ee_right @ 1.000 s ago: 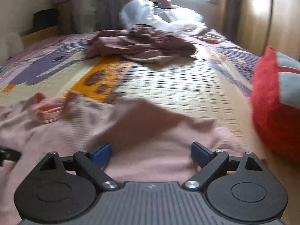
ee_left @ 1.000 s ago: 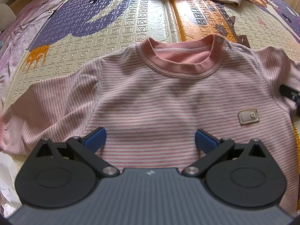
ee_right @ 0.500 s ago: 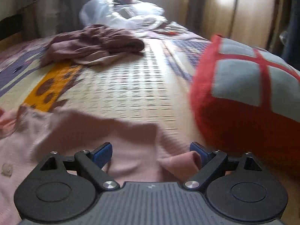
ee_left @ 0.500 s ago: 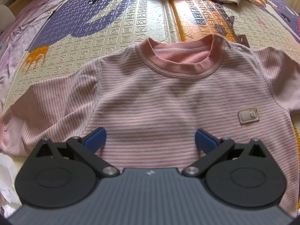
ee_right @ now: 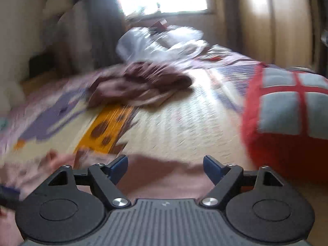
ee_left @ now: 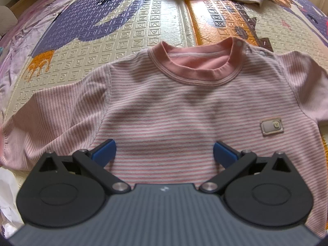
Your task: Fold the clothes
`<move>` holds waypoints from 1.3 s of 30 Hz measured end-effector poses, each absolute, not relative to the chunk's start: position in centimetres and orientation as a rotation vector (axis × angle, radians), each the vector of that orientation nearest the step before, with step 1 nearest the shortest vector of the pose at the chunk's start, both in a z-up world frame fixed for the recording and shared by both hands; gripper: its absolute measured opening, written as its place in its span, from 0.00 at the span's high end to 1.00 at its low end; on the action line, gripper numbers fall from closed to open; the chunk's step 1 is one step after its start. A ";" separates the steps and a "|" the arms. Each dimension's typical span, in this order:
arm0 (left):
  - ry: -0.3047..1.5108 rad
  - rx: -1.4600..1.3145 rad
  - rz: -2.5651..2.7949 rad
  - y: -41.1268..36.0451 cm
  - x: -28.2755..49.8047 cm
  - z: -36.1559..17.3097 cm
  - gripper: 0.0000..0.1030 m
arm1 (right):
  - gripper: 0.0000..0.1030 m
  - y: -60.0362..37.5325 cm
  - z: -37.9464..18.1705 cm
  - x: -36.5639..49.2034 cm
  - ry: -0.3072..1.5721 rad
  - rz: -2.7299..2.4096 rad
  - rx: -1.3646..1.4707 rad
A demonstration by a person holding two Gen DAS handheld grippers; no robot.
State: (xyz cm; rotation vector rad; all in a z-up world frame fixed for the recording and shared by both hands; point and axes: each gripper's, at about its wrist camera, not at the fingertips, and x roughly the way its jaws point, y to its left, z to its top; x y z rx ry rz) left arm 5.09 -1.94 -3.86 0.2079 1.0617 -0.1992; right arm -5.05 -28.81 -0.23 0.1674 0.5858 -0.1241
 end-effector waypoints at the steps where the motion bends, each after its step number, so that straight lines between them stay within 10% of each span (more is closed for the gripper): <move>1: 1.062 0.208 -0.200 -1.9 5.1 -3.9 0.00 | 0.22 -28.2 -0.7 -4.8 0.609 -0.119 0.152; 39: 1.059 0.200 -0.177 -2.2 4.9 -3.9 0.00 | 0.18 -25.2 -3.6 -3.4 0.741 -0.200 0.028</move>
